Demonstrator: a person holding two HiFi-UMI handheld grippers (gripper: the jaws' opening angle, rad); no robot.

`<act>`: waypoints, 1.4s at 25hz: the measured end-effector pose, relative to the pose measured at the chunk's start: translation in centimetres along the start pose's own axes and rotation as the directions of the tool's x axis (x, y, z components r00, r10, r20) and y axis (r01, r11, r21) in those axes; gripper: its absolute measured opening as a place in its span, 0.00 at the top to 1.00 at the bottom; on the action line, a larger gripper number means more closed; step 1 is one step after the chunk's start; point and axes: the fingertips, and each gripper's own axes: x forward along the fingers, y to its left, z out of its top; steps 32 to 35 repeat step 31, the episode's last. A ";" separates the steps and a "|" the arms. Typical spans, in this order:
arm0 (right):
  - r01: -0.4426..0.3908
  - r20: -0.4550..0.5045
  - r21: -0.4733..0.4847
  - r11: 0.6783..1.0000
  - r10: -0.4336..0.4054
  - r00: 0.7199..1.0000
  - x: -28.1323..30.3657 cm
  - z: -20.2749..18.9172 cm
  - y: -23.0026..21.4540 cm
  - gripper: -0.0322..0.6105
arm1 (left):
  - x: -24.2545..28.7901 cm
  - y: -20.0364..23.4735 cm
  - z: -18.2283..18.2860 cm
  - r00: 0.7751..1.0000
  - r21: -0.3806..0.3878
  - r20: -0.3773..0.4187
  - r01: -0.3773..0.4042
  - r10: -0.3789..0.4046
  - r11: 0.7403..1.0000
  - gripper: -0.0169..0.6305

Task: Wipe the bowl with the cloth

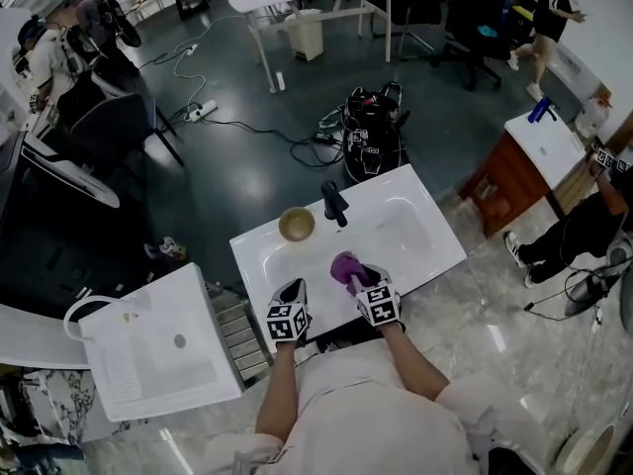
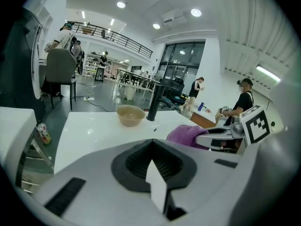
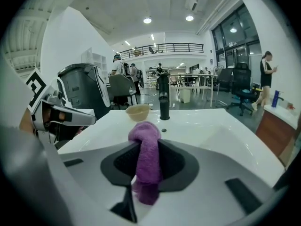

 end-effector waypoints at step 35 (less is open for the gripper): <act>-0.015 -0.030 -0.036 0.999 0.014 0.999 1.8 0.4 1.4 0.81 | 0.0 2.6 -0.7 0.997 0.015 -0.050 -0.053 0.053 0.998 0.96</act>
